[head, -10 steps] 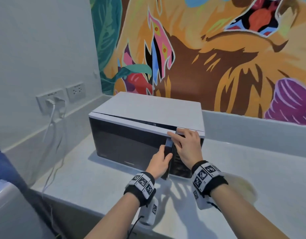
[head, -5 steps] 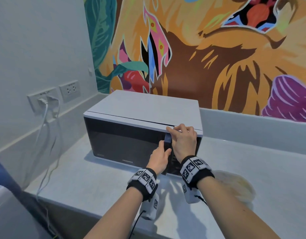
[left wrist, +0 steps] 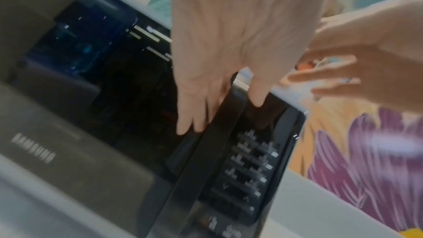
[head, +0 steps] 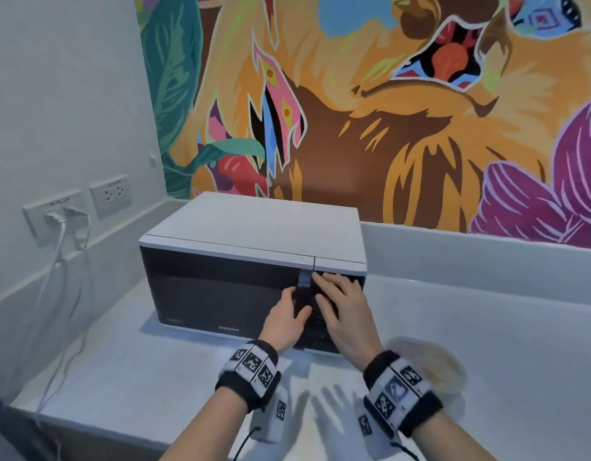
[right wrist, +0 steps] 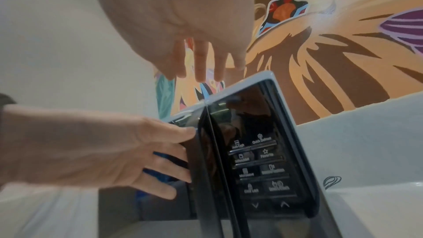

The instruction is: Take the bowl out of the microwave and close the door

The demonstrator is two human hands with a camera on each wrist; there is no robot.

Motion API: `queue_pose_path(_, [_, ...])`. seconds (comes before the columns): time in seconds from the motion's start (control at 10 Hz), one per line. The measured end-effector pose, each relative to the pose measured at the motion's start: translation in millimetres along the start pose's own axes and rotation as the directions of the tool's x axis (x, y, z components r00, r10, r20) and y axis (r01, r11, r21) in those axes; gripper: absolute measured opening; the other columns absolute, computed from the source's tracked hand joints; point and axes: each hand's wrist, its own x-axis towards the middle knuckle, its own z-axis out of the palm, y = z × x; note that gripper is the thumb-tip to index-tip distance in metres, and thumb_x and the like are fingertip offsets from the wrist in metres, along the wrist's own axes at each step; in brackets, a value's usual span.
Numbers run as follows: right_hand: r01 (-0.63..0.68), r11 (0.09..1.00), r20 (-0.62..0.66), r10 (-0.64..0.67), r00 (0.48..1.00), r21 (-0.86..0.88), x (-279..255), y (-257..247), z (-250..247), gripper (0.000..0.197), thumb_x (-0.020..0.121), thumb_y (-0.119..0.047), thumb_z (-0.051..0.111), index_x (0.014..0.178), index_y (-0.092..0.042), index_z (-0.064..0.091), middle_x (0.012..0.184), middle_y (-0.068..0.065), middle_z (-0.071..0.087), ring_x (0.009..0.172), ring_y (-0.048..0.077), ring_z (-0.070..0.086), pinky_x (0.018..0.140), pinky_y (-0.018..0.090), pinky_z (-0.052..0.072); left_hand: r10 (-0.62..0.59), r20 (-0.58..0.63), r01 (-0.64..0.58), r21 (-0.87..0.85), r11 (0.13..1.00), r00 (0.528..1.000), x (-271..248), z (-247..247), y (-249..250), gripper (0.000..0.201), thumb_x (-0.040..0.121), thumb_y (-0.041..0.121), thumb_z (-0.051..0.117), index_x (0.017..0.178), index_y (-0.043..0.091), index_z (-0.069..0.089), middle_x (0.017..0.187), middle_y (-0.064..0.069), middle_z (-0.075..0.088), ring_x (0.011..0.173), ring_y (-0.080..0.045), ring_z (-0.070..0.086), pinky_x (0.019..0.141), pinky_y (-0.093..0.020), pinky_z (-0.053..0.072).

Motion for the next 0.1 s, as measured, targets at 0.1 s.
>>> queue_pose_path(0.1, [0.035,0.995,-0.014,-0.034,0.999,0.089,-87.3,6.9,-9.9,0.034,0.091,-0.035,0.045,0.123,-0.043,0.052,0.126,-0.021,0.054,0.122,-0.011,0.039,0.105,0.01,0.031,0.11,-0.119,-0.107,0.029,0.994,0.987,-50.2,-5.0,-14.7,0.045,0.094,0.033,0.047,0.136,0.037,0.034,0.132,0.009,0.056,0.122,-0.005,0.052,0.104,-0.025,0.042])
